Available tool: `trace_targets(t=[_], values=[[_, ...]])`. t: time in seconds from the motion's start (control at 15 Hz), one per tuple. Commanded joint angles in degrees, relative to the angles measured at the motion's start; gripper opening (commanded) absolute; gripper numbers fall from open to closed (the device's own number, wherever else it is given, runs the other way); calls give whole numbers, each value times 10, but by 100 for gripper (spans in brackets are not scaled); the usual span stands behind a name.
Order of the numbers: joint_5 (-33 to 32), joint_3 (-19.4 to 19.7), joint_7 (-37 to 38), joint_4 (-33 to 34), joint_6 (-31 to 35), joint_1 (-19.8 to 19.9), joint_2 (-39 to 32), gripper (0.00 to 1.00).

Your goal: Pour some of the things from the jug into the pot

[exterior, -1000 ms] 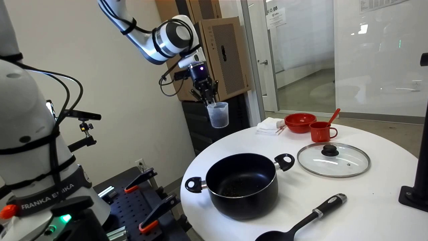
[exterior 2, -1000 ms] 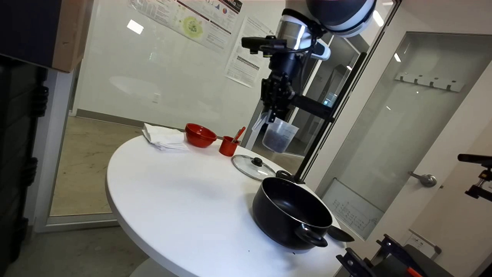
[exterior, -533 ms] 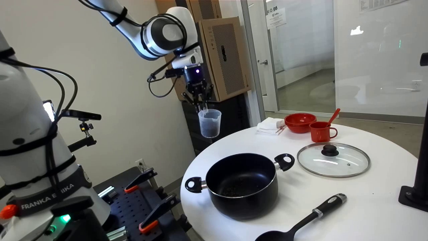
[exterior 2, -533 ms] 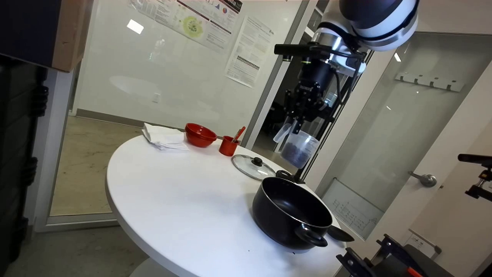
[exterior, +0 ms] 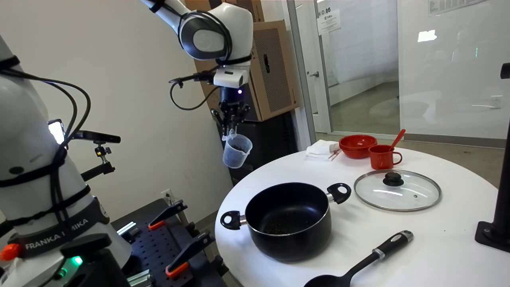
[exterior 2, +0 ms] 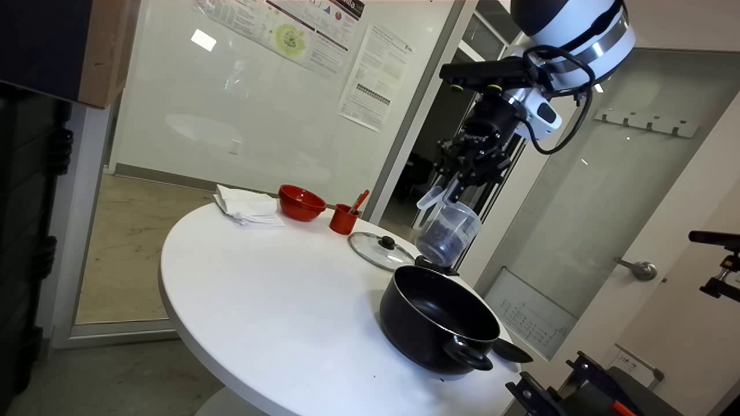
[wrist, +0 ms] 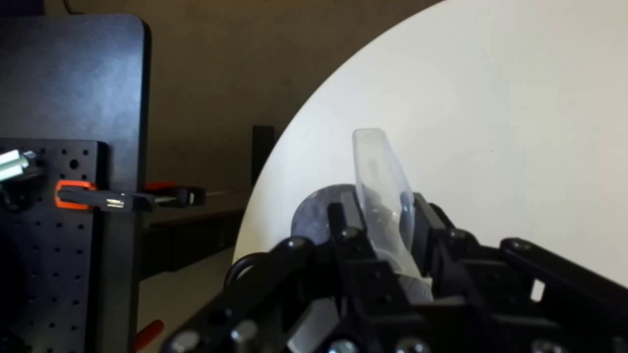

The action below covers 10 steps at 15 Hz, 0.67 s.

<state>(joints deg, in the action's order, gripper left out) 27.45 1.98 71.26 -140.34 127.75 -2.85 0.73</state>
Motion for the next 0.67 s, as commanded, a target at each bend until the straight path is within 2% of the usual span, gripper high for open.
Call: trace_targets(t=[0.0, 0.33, 0.6], values=[[41, 21, -51, 73, -116, 43, -53, 7], [90, 52, -74, 168, -253, 100, -127, 7], [128, 66, -98, 222, -325, 131, -188, 7]])
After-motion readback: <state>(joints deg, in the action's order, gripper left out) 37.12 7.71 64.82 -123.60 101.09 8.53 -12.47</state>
